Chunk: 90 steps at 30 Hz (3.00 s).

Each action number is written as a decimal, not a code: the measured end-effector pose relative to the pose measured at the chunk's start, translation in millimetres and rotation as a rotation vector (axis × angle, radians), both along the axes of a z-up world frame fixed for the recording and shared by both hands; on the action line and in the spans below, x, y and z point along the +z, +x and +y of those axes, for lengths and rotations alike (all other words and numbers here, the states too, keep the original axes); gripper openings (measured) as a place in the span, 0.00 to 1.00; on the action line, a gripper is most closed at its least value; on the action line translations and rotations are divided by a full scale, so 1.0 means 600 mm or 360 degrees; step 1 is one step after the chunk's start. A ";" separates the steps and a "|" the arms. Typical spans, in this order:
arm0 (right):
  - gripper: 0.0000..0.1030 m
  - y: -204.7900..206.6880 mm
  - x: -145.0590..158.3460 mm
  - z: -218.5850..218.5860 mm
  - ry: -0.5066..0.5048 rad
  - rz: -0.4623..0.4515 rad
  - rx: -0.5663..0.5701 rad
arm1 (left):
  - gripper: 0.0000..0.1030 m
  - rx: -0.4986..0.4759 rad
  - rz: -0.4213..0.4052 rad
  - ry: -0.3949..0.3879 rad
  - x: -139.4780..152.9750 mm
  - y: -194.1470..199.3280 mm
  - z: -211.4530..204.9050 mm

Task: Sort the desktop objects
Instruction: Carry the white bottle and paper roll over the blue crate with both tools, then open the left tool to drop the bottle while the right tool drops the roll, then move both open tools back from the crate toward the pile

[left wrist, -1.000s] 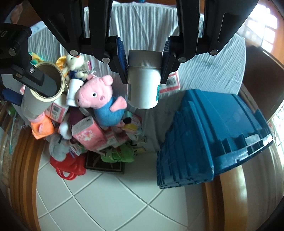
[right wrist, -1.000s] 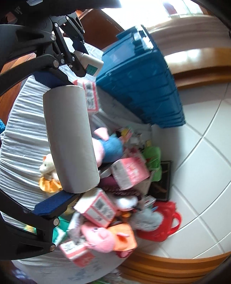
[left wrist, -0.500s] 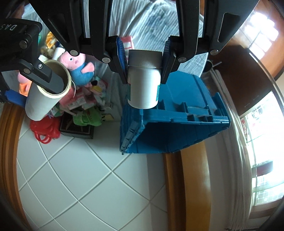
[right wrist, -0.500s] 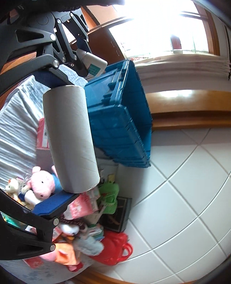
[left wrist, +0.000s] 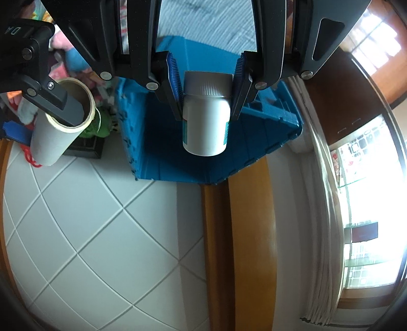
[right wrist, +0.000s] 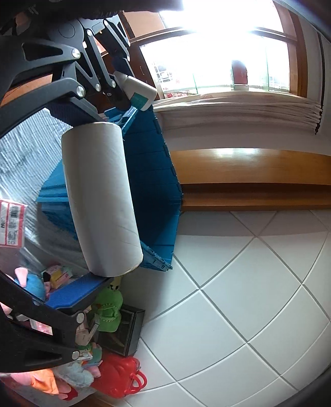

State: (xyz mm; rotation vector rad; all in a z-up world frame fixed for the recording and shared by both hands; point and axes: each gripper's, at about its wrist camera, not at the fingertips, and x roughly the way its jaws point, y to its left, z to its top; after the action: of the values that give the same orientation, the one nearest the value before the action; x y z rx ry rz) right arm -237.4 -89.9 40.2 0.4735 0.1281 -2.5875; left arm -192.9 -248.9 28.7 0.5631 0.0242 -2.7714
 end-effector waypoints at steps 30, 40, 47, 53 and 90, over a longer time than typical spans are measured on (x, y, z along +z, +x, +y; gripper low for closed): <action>1.00 -0.361 -0.085 -0.260 0.0501 -0.0542 -0.0349 | 0.34 -0.0266 -0.0782 0.0127 -0.116 -0.425 -0.244; 1.00 -0.396 -0.142 -0.278 0.0610 -0.0716 -0.0269 | 0.34 -0.0291 -0.0920 0.0168 -0.151 -0.467 -0.238; 1.00 -0.403 -0.151 -0.275 0.0611 -0.0714 -0.0296 | 0.37 -0.0295 -0.0910 0.0154 -0.152 -0.467 -0.238; 1.00 -0.403 -0.154 -0.277 0.0624 -0.0720 -0.0289 | 0.52 -0.0295 -0.0877 0.0141 -0.145 -0.459 -0.238; 1.00 -0.313 -0.099 -0.252 0.0624 -0.0577 -0.0361 | 0.65 -0.0287 -0.0701 0.0143 -0.098 -0.348 -0.223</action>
State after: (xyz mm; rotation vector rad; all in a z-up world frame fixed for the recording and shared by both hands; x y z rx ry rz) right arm -425.4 -241.2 -19.3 1.1485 0.4840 -2.6435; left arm -402.0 -383.0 -30.2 1.2417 -0.0010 -2.7582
